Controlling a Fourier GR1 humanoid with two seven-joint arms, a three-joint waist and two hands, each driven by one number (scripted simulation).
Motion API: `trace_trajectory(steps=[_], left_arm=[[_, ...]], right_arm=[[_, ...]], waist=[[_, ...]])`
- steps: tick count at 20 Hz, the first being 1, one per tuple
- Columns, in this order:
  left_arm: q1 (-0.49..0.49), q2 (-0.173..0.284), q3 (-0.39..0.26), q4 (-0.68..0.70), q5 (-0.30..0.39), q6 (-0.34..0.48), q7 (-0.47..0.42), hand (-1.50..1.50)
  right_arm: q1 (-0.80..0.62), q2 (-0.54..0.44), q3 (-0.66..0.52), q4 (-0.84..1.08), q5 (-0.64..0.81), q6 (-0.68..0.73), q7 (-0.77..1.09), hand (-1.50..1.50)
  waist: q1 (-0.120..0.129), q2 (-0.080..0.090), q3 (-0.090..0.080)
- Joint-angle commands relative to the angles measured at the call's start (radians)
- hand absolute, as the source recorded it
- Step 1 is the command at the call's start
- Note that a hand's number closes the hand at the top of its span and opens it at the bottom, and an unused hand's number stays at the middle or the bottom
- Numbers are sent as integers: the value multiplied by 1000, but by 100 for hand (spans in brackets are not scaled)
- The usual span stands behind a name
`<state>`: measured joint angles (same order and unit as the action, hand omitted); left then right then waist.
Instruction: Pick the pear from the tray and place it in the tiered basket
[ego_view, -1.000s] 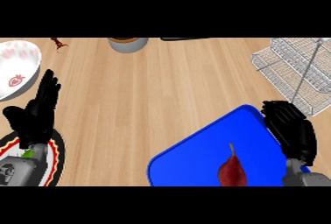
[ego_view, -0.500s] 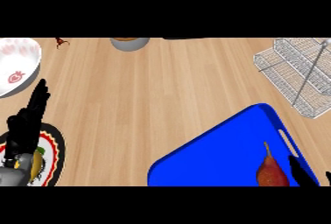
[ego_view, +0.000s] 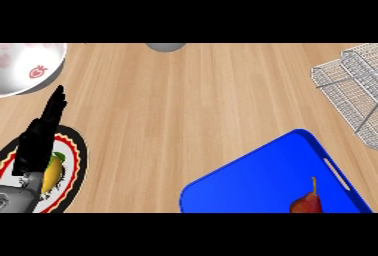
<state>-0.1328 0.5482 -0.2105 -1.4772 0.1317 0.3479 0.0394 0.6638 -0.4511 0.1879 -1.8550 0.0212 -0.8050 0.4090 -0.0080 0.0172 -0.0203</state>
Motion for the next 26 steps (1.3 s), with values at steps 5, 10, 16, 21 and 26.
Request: trace_trajectory(steps=[5,10,16,21,26], left_arm=[[-33,-37,-39,6,-26,-5,1,0],[-89,-48,-36,42,-36,-10,26,0],[-91,-61,-39,52,-34,-33,18,0],[-59,-52,-30,36,-35,-40,9,0],[-52,-65,-19,58,-48,-26,-11,0]], right_arm=[[62,-234,0,-313,114,39,537,-150],[-14,-302,-2,-432,150,119,873,-150],[-171,-327,-20,-390,122,218,1074,-150],[-162,-302,55,-380,154,220,1078,-150],[-167,-284,96,-362,192,221,1079,-150]], waist=[[39,6,7],[44,6,11],[64,3,14],[64,-2,14],[49,-3,13]])
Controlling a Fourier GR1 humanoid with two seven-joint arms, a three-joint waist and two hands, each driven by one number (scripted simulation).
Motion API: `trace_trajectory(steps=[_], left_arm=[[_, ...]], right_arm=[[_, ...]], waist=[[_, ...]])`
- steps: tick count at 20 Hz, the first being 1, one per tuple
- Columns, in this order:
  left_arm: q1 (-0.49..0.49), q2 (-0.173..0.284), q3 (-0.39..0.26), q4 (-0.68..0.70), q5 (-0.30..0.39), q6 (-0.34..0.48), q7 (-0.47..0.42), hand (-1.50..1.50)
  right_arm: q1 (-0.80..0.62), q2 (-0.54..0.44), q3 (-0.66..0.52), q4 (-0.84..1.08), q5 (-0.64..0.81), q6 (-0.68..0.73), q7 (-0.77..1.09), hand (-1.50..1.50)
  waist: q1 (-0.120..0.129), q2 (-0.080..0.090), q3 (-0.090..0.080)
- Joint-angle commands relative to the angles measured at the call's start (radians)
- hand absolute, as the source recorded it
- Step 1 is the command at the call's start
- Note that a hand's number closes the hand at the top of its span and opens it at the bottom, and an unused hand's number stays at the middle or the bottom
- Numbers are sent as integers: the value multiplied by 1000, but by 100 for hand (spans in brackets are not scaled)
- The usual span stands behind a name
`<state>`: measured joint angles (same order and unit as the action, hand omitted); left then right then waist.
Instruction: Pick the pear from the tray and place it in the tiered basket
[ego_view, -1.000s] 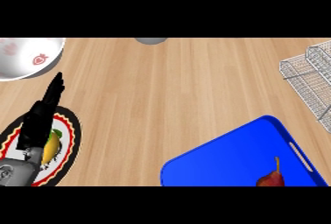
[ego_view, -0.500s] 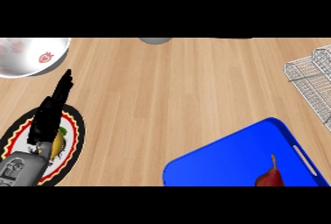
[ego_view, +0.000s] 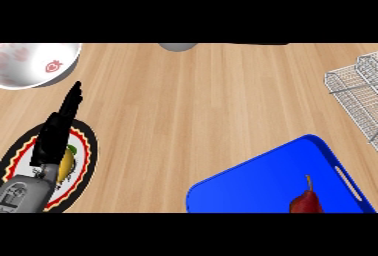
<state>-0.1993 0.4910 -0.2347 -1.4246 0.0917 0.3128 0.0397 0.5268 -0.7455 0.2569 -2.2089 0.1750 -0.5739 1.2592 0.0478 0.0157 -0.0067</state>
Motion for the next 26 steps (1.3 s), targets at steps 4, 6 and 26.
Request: trace_trajectory(steps=[4,6,26], left_arm=[[-16,-6,10,7,-8,-7,1,0],[-9,-9,17,14,-14,3,-10,0],[9,6,45,-20,-4,-34,26,0]], right_arm=[[-54,-6,46,8,58,29,229,-150],[-47,-36,19,30,55,52,229,-150],[-116,225,150,180,248,75,229,-150]], waist=[[-5,0,-1],[-7,0,-1],[-1,-4,0]])
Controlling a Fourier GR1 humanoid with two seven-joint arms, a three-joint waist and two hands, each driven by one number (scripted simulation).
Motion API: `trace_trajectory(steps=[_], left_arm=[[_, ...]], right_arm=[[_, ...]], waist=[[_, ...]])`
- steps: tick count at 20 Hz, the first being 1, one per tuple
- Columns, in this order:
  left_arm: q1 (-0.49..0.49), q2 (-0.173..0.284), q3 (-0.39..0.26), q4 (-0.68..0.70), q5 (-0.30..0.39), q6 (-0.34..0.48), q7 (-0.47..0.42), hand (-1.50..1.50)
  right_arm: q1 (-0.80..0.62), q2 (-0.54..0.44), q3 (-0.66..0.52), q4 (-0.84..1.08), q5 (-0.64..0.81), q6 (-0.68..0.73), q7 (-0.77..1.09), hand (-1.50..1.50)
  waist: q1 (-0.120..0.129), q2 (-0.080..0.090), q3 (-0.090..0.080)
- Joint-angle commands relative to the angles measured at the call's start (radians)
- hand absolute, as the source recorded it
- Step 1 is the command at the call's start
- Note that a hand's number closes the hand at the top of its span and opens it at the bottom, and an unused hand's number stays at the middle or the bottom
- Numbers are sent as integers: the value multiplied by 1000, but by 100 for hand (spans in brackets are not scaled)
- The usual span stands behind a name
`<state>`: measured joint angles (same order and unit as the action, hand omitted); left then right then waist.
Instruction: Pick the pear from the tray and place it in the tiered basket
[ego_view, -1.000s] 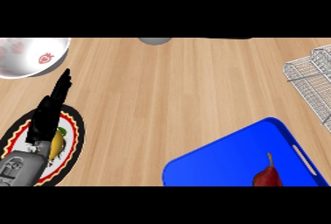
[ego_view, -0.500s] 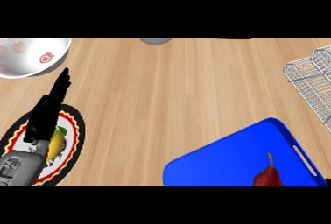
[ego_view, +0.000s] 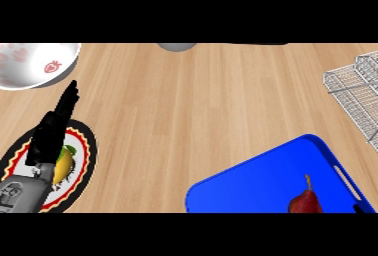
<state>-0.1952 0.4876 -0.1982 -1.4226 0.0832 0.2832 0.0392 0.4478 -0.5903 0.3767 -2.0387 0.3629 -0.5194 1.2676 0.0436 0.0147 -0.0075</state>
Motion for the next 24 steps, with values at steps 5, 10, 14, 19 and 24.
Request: trace_trajectory(steps=[5,10,14,19,24], left_arm=[[-31,-11,11,9,-11,1,11,0],[7,-13,22,11,-5,-7,11,0],[-8,-14,20,35,-27,-13,-6,0],[34,-30,23,16,-30,-12,-25,0],[-13,-27,30,26,-25,-30,-6,0]], right_arm=[[-118,131,-2,114,80,80,221,-150],[-135,206,-18,138,99,133,221,-150],[-207,309,-14,209,158,148,222,-150],[-233,364,-84,227,144,204,222,-150],[-299,326,34,283,136,337,190,150]], waist=[[-7,0,2],[-15,-5,2],[-17,-4,3],[-23,-8,5],[-13,-4,5]])
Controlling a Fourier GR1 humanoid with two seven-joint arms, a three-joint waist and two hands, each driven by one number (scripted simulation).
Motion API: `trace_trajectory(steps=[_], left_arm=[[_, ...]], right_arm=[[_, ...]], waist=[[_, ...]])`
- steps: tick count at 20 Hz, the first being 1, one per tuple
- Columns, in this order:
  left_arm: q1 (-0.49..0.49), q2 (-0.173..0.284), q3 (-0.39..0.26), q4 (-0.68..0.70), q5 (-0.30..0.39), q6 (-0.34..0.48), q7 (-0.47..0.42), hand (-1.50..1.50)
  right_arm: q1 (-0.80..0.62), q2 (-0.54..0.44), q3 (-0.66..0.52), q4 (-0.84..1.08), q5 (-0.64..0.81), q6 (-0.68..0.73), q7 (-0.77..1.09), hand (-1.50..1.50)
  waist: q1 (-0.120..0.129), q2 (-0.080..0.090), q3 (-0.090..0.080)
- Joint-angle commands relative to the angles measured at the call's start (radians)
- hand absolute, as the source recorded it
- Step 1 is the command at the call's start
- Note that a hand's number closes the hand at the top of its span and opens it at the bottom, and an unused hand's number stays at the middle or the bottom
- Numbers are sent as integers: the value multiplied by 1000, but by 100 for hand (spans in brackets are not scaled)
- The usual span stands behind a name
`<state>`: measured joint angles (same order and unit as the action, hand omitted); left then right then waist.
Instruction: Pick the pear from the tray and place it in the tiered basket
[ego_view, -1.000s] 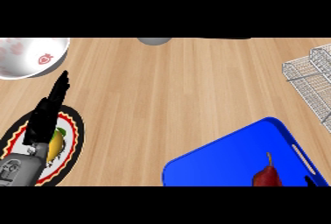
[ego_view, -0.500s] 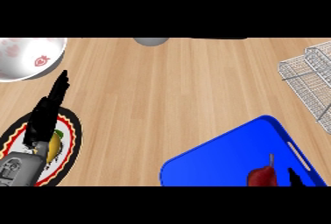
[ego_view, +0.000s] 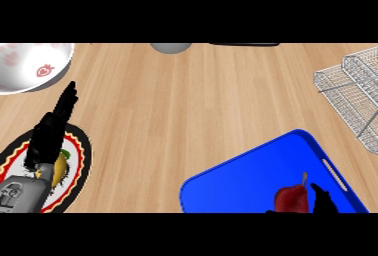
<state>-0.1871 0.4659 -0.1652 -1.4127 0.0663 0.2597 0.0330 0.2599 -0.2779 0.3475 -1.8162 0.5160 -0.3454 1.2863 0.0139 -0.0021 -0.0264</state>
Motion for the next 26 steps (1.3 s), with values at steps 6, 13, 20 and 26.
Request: trace_trajectory(steps=[6,13,20,26], left_arm=[[32,-18,11,-18,-15,12,4,0],[2,-33,-5,-4,-51,16,32,0],[-46,-53,-47,-25,-47,-26,1,0],[-76,-60,-56,-12,-54,-32,7,0]], right_arm=[[-149,106,12,48,55,121,203,150],[-321,198,-172,90,164,141,202,150],[-697,23,-408,379,316,84,37,150],[-921,-90,-504,556,570,-6,-1,150]], waist=[[5,4,25],[9,9,24],[128,53,22],[144,56,20]])
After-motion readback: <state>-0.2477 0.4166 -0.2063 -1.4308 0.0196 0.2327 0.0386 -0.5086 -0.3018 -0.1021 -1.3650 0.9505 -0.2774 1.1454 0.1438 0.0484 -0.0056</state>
